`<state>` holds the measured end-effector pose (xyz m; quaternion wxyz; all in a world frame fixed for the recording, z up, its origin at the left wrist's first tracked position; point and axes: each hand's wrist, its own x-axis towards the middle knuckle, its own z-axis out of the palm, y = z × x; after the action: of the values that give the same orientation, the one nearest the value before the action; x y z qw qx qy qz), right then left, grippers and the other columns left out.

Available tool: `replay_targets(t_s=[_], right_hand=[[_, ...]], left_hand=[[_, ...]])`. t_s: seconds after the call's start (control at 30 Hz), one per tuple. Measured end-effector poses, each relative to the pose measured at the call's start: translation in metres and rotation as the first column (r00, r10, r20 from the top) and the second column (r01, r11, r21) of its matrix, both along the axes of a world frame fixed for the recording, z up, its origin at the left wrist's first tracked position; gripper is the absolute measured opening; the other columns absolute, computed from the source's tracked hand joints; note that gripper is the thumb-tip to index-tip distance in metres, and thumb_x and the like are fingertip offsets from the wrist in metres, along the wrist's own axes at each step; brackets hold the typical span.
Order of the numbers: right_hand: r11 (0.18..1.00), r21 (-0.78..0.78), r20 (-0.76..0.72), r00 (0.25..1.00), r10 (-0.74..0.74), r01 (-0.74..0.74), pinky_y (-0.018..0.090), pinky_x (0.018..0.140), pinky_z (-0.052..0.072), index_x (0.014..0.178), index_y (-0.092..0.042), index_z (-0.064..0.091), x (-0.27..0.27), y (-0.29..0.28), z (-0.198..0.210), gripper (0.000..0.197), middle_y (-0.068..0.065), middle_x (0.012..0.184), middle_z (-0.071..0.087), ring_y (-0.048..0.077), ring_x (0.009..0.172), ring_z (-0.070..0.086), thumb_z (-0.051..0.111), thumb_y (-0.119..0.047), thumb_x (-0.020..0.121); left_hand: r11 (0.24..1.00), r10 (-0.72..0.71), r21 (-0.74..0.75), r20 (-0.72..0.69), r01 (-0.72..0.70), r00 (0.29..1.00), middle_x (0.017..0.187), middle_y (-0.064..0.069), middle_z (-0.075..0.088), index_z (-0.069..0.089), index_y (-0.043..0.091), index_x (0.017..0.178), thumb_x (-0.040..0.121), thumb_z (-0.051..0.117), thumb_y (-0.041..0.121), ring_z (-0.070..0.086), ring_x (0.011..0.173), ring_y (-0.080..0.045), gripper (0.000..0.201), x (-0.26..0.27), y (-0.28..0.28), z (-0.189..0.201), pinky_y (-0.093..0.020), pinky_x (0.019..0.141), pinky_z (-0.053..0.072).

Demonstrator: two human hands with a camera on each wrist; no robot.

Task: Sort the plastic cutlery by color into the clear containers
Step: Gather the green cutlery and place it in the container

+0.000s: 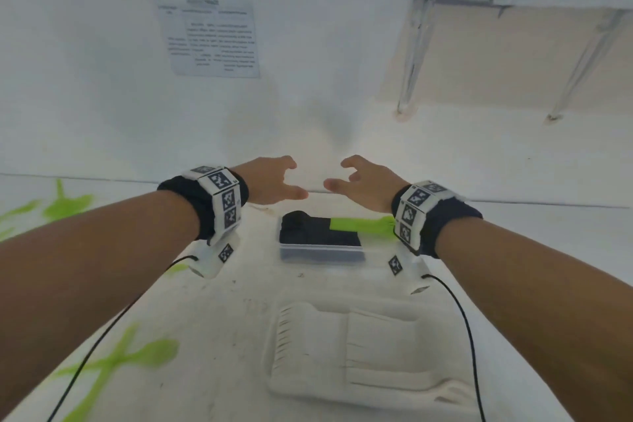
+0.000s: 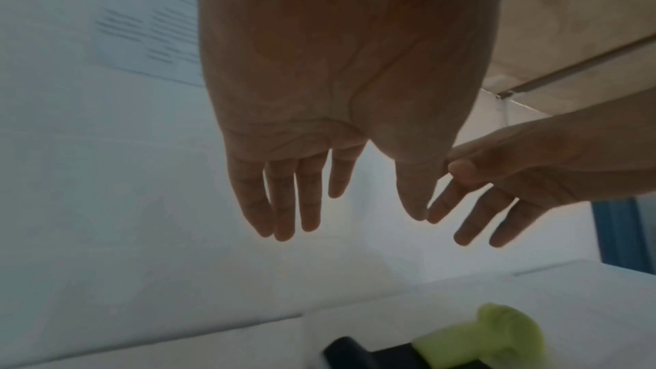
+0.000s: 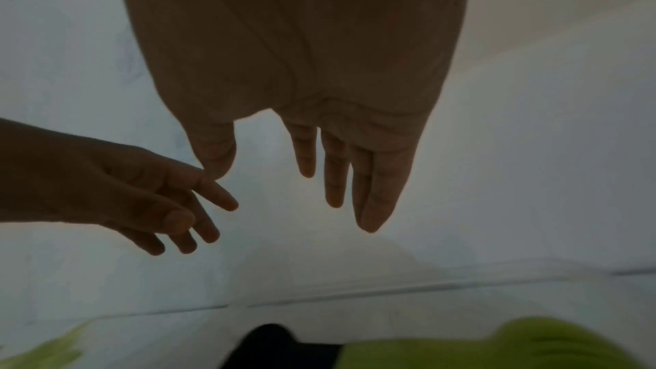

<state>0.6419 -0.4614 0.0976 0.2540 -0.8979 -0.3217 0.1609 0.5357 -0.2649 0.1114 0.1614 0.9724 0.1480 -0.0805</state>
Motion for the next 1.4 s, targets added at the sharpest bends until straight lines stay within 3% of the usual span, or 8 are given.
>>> replay_targets(t_s=[0.2, 0.37, 0.57, 0.73, 0.93, 1.07, 1.2, 1.4], right_hand=[[0.989, 0.011, -0.054, 0.987, 0.151, -0.151, 0.039, 0.108, 0.043, 0.15, -0.026, 0.037, -0.061, 0.078, -0.004, 0.08, 0.006, 0.147, 0.053, 0.026, 0.128, 0.054, 0.058, -0.072, 0.088], [0.966, -0.019, -0.064, 0.965, 0.255, -0.256, 0.042, 0.108, 0.043, 0.134, -0.028, 0.052, -0.126, 0.155, -0.023, 0.072, 0.001, 0.136, 0.061, 0.022, 0.123, 0.057, 0.06, -0.078, 0.082], [0.931, -0.042, -0.082, 0.93, 0.359, -0.363, 0.037, 0.104, 0.043, 0.133, -0.031, 0.054, -0.216, 0.24, -0.054, 0.067, -0.003, 0.134, 0.062, 0.021, 0.123, 0.057, 0.062, -0.075, 0.082], [0.913, -0.05, -0.061, 0.914, 0.402, -0.405, 0.037, 0.102, 0.047, 0.13, -0.027, 0.057, -0.282, 0.307, -0.077, 0.054, 0.0, 0.126, 0.065, 0.021, 0.116, 0.06, 0.065, -0.061, 0.09], [0.903, -0.099, -0.067, 0.908, 0.414, -0.419, 0.03, 0.087, 0.043, 0.126, -0.026, 0.06, -0.342, 0.361, -0.094, 0.039, -0.007, 0.108, 0.06, 0.017, 0.106, 0.059, 0.062, -0.05, 0.096], [0.922, -0.078, -0.035, 0.925, 0.379, -0.38, 0.029, 0.083, 0.042, 0.118, -0.027, 0.063, -0.37, 0.386, -0.1, 0.029, -0.008, 0.105, 0.06, 0.015, 0.1, 0.057, 0.063, -0.045, 0.096], [0.908, -0.105, -0.01, 0.914, 0.406, -0.405, 0.032, 0.081, 0.051, 0.114, -0.029, 0.066, -0.39, 0.408, -0.102, 0.017, -0.005, 0.102, 0.065, 0.017, 0.095, 0.064, 0.063, -0.034, 0.097], [0.838, -0.295, 0.043, 0.87, 0.491, -0.458, 0.034, 0.087, 0.055, 0.12, -0.03, 0.063, -0.402, 0.435, -0.11, 0.028, -0.001, 0.12, 0.063, 0.021, 0.104, 0.063, 0.057, -0.022, 0.095]], left_hand=[[0.986, 0.16, 0.055, -0.087, -0.156, 0.983, 0.15, -0.003, 0.051, 0.036, 0.023, 0.154, 0.092, 0.059, 0.065, 0.047, 0.137, -0.023, 0.078, -0.096, 0.055, 0.006, -0.036, 0.113, 0.035], [0.942, 0.335, 0.034, -0.071, -0.333, 0.94, 0.142, 0.0, 0.056, 0.05, 0.026, 0.143, 0.091, 0.061, 0.066, 0.051, 0.13, -0.02, 0.067, -0.19, 0.113, -0.007, -0.036, 0.109, 0.039], [0.896, 0.443, -0.005, -0.055, -0.444, 0.895, 0.127, 0.002, 0.058, 0.059, 0.025, 0.13, 0.092, 0.062, 0.062, 0.055, 0.118, -0.02, 0.053, -0.292, 0.183, -0.038, -0.037, 0.103, 0.044], [0.88, 0.47, -0.057, -0.033, -0.471, 0.882, 0.107, 0.007, 0.062, 0.066, 0.026, 0.113, 0.094, 0.065, 0.052, 0.059, 0.103, -0.016, 0.032, -0.366, 0.247, -0.066, -0.033, 0.094, 0.047], [0.9, 0.428, -0.095, 0.006, -0.425, 0.904, 0.095, 0.012, 0.062, 0.069, 0.027, 0.104, 0.098, 0.06, 0.037, 0.059, 0.09, -0.011, 0.015, -0.434, 0.306, -0.085, -0.029, 0.077, 0.042], [0.916, 0.396, -0.079, 0.007, -0.394, 0.918, 0.093, 0.015, 0.061, 0.068, 0.03, 0.101, 0.099, 0.057, 0.036, 0.058, 0.092, -0.012, 0.013, -0.466, 0.338, -0.095, -0.029, 0.078, 0.041], [0.91, 0.408, -0.084, 0.007, -0.406, 0.913, 0.092, 0.015, 0.06, 0.069, 0.028, 0.102, 0.098, 0.057, 0.034, 0.057, 0.093, -0.012, 0.013, -0.493, 0.358, -0.103, -0.029, 0.08, 0.041], [0.893, 0.441, -0.107, 0.022, -0.436, 0.897, 0.091, 0.015, 0.062, 0.069, 0.029, 0.1, 0.098, 0.057, 0.035, 0.057, 0.089, -0.008, 0.013, -0.519, 0.368, -0.112, -0.029, 0.081, 0.045]])
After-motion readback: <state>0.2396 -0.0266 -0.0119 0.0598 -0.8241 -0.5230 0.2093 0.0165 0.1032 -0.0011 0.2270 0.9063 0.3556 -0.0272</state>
